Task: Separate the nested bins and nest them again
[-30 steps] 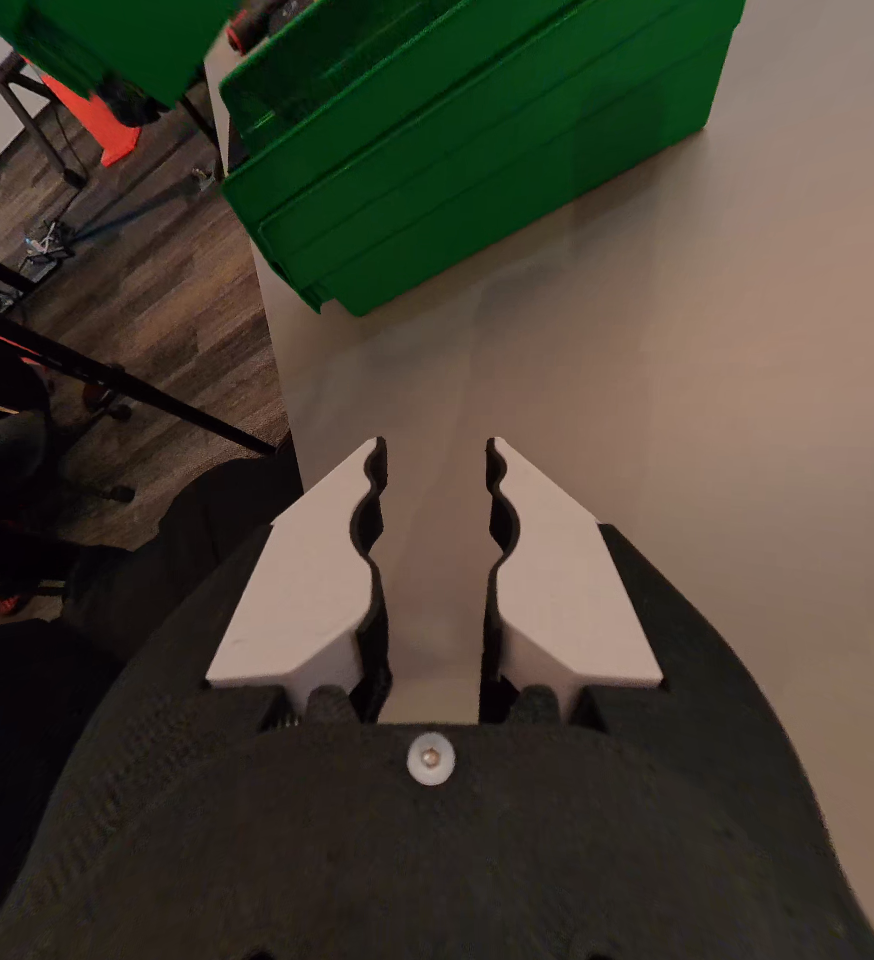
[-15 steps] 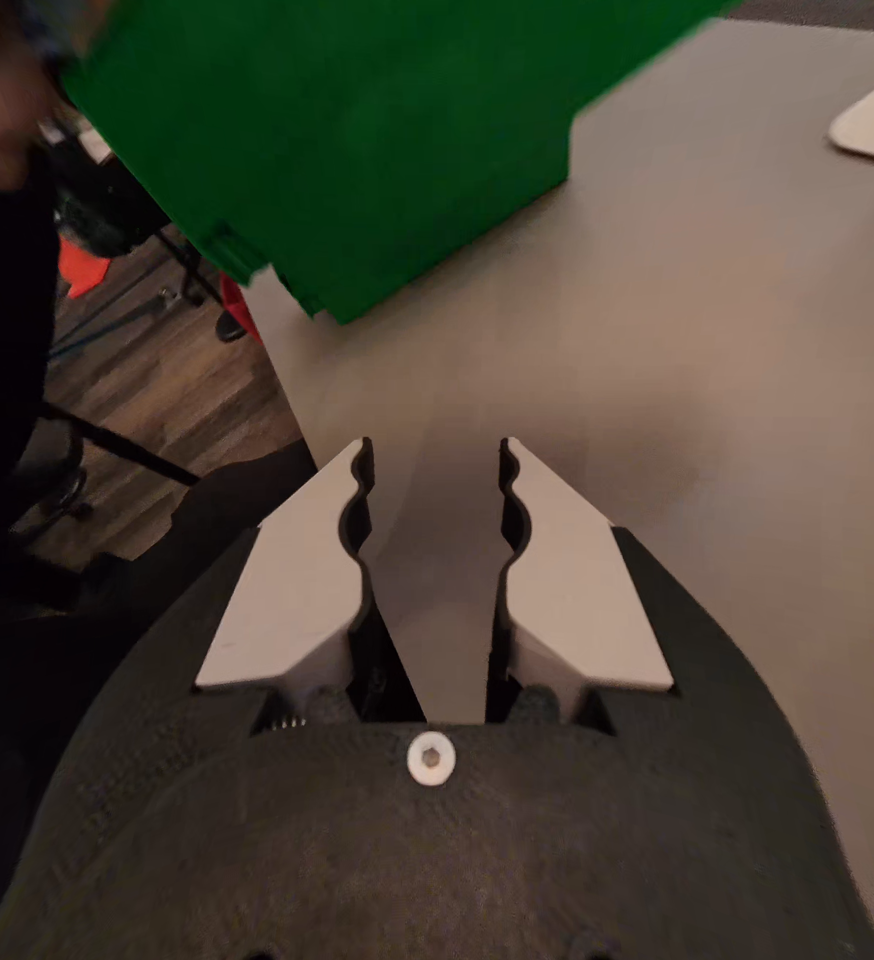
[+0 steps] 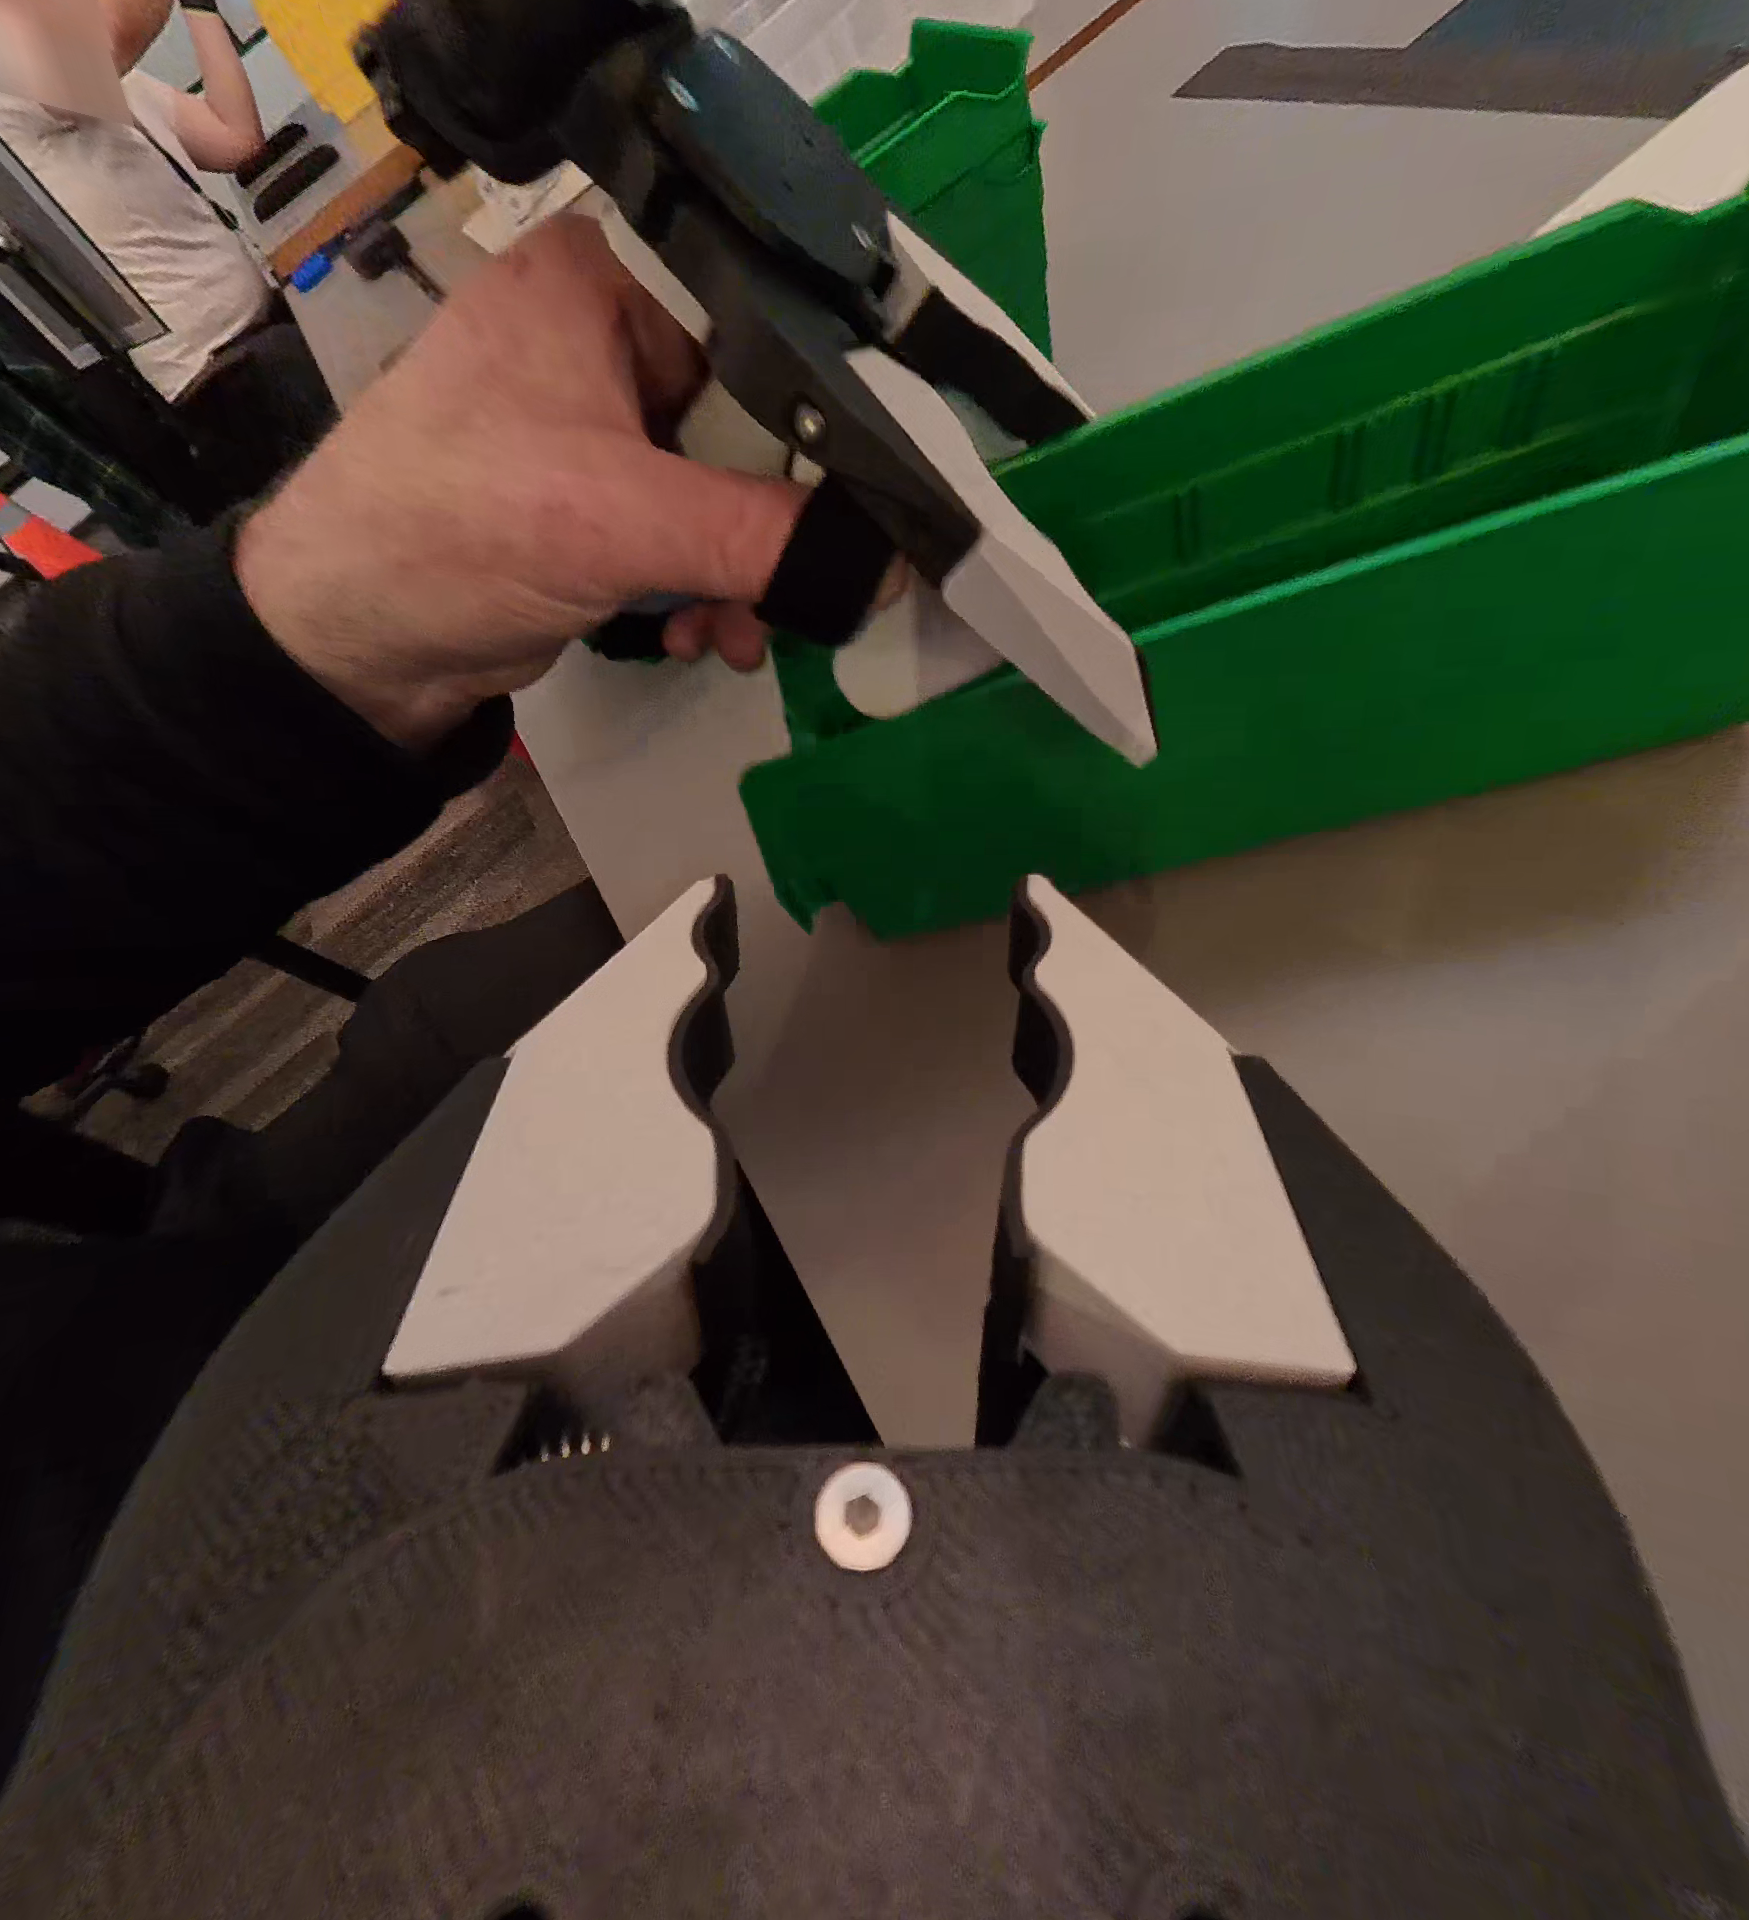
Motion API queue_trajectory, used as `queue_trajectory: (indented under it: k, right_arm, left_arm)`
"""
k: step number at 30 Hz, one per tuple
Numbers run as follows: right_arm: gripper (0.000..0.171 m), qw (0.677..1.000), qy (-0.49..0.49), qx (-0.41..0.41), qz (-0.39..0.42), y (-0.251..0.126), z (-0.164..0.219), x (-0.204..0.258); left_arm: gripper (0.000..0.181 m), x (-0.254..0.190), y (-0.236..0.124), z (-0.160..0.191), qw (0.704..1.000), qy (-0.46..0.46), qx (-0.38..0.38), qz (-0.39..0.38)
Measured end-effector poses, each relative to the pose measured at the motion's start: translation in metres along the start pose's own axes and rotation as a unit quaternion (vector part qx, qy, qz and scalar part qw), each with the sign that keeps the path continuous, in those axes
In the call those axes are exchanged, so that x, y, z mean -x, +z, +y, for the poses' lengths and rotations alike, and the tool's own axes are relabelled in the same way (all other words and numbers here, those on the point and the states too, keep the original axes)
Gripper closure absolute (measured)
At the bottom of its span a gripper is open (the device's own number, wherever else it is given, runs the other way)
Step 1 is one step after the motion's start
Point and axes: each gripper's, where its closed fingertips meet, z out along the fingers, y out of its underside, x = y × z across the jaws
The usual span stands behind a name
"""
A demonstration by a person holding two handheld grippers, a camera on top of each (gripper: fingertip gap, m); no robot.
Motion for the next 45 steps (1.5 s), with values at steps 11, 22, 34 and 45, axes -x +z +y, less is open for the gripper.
queue_trajectory:
  k: [11,22,34,45]
  right_arm:
    - [0.119,0.999,-0.014,-0.028,-0.007,-0.012,-0.014,0.005]
    - [0.119,0.994,-0.105,-0.035,0.001,-0.014,-0.023,0.032]
    - [0.120,0.991,-0.135,-0.012,-0.002,-0.006,-0.014,0.040]
    - [0.119,0.990,-0.137,0.011,-0.008,0.002,-0.003,0.041]
  left_arm:
    - [0.054,-0.060,-0.005,-0.006,0.984,-0.073,-0.016,0.163]
    - [0.095,-0.083,0.005,-0.013,0.944,-0.146,-0.055,0.292]
    - [0.097,-0.105,0.040,-0.038,0.958,-0.074,-0.036,0.274]
    - [0.096,-0.074,0.062,-0.076,0.968,-0.073,-0.032,0.240]
